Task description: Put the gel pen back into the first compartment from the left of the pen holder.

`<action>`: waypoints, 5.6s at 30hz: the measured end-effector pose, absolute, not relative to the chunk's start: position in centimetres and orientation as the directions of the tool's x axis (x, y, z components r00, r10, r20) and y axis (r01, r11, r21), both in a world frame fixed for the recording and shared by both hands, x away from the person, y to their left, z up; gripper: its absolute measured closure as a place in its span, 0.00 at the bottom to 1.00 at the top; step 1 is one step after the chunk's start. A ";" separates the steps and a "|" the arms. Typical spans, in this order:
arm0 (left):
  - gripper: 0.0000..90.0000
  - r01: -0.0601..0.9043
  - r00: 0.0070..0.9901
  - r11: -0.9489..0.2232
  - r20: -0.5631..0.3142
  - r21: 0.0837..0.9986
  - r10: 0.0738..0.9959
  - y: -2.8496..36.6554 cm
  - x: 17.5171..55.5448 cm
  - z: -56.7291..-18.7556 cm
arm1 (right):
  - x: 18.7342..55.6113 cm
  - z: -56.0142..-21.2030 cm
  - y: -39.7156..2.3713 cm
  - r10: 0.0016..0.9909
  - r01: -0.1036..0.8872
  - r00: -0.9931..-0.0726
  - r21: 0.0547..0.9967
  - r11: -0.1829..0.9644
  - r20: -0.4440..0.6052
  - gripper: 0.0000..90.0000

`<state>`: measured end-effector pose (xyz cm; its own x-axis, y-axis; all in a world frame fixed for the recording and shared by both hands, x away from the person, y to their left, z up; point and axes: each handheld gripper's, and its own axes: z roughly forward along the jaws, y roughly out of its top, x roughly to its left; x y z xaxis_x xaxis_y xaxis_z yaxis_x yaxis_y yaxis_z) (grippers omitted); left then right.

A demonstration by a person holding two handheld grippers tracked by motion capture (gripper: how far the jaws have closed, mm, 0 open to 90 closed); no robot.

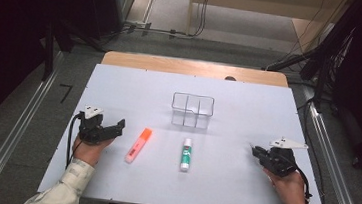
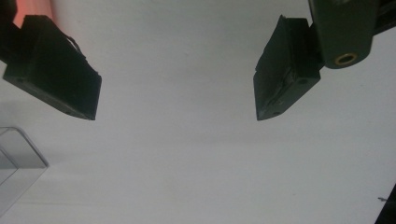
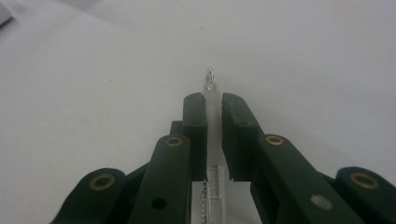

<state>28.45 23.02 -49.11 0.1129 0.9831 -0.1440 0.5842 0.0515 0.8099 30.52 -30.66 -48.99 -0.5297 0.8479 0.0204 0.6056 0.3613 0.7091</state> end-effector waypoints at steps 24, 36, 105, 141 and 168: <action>0.17 0.581 0.112 0.056 -0.148 0.812 0.983 23.2 28.5 -49.0 | 32.0 -46.2 -27.7 0.823 0.556 -0.563 0.773 0.306 0.079 0.88; 0.17 0.580 0.111 0.060 -0.152 0.813 0.982 23.2 28.5 -49.0 | 33.1 -44.7 -25.9 0.810 0.529 -0.577 0.804 0.271 0.107 0.88; 0.17 0.572 0.110 0.078 -0.171 0.816 0.979 23.6 28.5 -48.8 | 38.5 -39.9 -12.5 0.738 0.449 -0.665 0.851 0.273 0.115 0.88; 0.17 0.567 0.115 0.087 -0.184 0.819 0.976 23.8 28.5 -48.7 | 42.8 -38.8 -6.2 0.740 0.455 -0.661 0.851 0.263 0.125 0.88; 0.18 0.566 0.116 0.090 -0.187 0.819 0.975 24.0 28.5 -48.8 | 45.1 -39.2 -2.9 0.737 0.478 -0.657 0.844 0.243 0.159 0.87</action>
<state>28.54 24.00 -48.77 0.1161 0.9754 -0.1873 0.5665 0.0899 0.8192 45.13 -2.86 -39.23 -0.6567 0.7372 0.1593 0.4776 0.2430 0.8443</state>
